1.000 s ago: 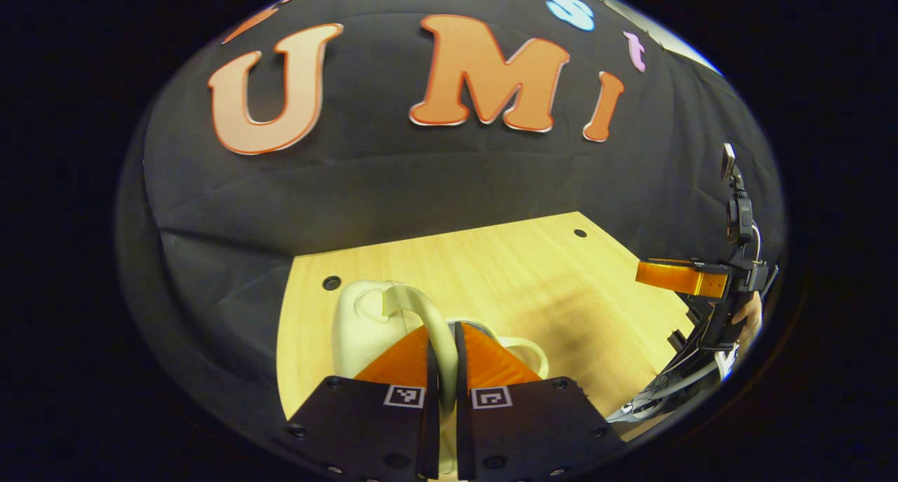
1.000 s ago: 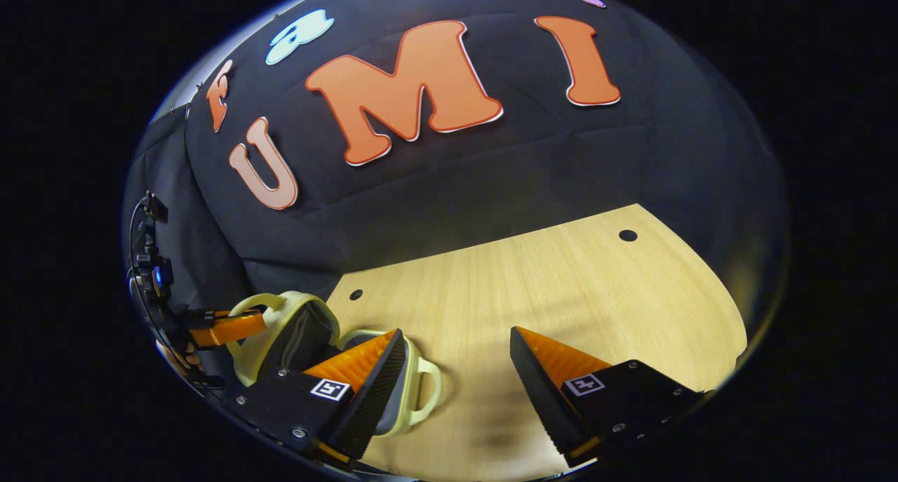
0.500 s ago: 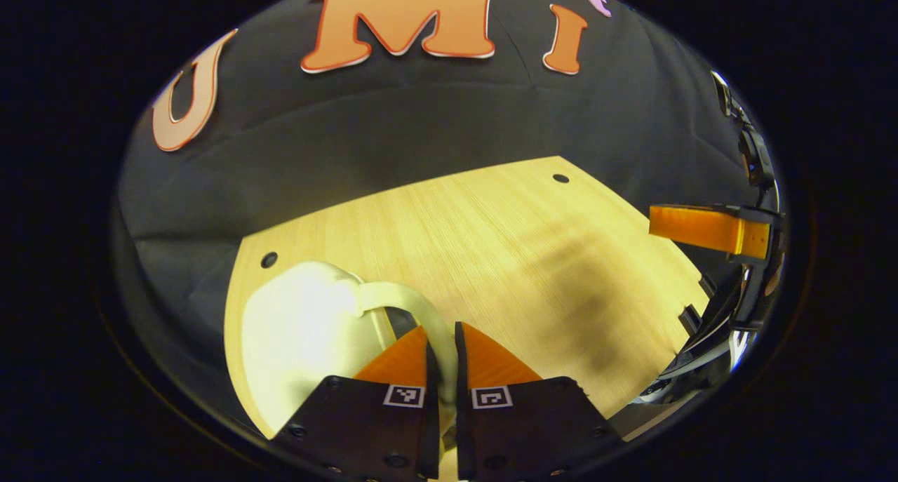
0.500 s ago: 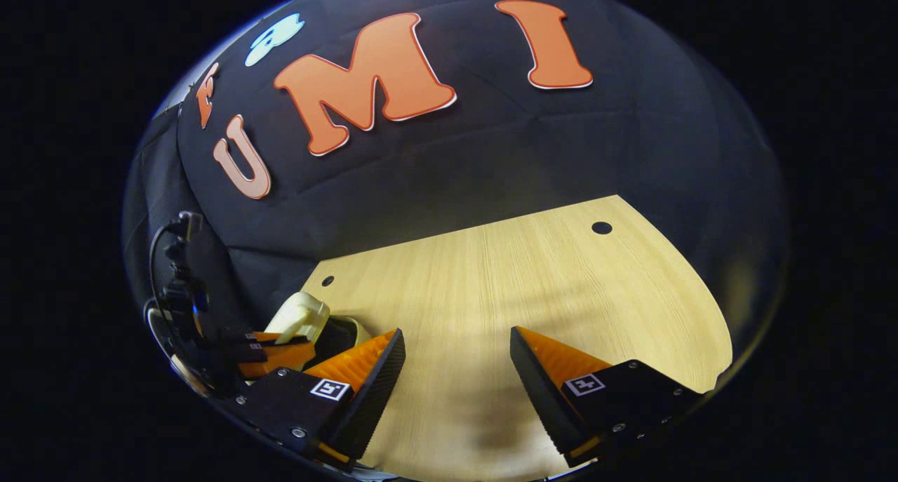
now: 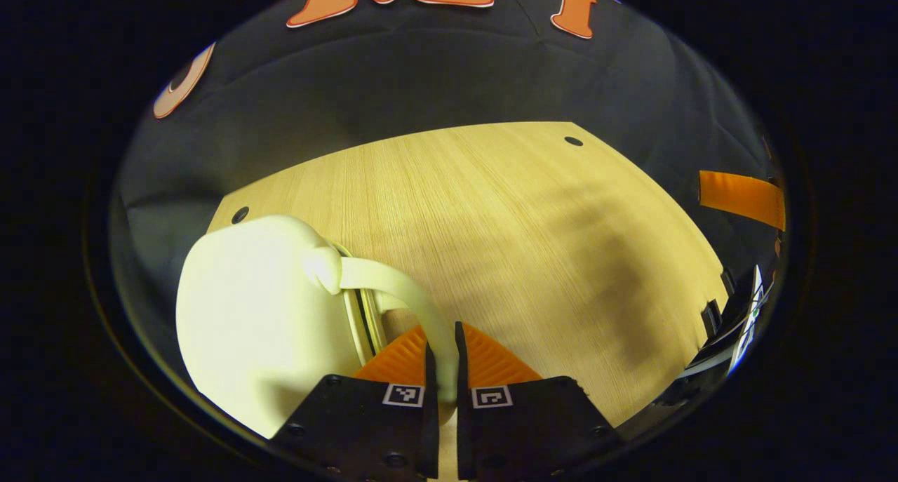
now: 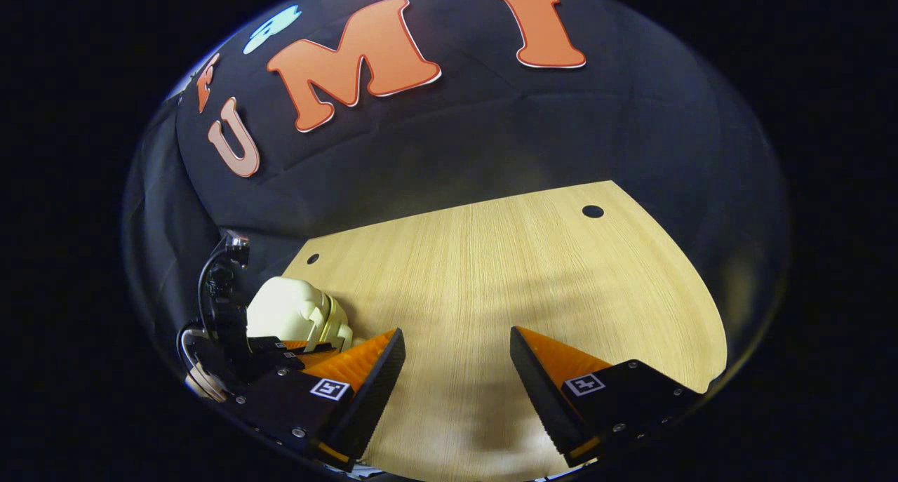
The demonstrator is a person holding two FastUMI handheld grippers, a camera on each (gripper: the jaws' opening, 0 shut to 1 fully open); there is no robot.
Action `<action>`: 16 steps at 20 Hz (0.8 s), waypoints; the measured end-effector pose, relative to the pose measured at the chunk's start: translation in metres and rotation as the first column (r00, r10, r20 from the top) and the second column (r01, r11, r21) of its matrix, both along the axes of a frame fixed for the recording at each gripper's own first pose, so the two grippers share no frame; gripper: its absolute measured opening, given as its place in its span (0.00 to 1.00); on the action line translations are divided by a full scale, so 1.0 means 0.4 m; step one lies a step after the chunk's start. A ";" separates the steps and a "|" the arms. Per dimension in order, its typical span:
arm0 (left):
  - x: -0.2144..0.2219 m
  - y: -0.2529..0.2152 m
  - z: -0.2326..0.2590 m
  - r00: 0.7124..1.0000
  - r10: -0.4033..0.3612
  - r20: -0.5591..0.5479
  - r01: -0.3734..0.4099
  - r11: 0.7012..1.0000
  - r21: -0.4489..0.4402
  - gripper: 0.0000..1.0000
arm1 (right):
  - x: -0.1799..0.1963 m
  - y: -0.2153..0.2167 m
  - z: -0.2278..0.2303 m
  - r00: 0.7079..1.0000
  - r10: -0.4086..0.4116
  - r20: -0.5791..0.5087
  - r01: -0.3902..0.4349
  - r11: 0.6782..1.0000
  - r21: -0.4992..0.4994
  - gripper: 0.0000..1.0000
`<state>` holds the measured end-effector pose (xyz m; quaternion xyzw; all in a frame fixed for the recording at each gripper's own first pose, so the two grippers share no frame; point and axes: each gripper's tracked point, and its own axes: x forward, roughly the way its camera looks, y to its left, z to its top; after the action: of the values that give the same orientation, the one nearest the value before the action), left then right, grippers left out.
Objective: First open the suitcase, pack the skin care products into it, and then close the suitcase.
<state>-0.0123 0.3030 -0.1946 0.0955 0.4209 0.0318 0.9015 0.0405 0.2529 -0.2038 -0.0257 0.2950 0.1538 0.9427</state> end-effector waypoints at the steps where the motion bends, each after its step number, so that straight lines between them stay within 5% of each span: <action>1: -0.001 -0.005 -0.008 1.000 0.012 -0.014 -0.012 1.000 0.005 0.12 | -0.002 -0.001 -0.007 1.000 0.003 -0.003 -0.003 1.000 -0.003 0.96; 6: -0.019 -0.023 -0.024 0.997 0.075 -0.015 -0.076 0.995 -0.070 0.29 | -0.008 -0.004 -0.011 1.000 0.015 -0.005 -0.015 1.000 -0.006 0.96; 9: -0.006 -0.069 -0.001 0.997 0.077 0.017 -0.076 0.994 -0.076 0.80 | -0.006 -0.007 0.000 1.000 0.013 -0.001 -0.013 1.000 0.005 0.95; 11: -0.003 -0.054 0.047 0.993 0.097 0.066 -0.096 0.995 -0.008 1.00 | -0.004 -0.004 0.022 1.000 0.015 0.015 -0.015 1.000 0.007 0.95; 16: 0.009 -0.086 0.286 0.942 0.145 0.303 -0.147 0.989 -0.017 1.00 | 0.008 -0.024 0.156 0.991 0.015 0.136 -0.011 0.999 -0.032 0.95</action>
<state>-0.0087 0.2687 -0.0804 0.0604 0.2832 0.1140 0.9504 0.0435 0.2431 -0.1415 -0.0527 0.2323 0.1534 0.9590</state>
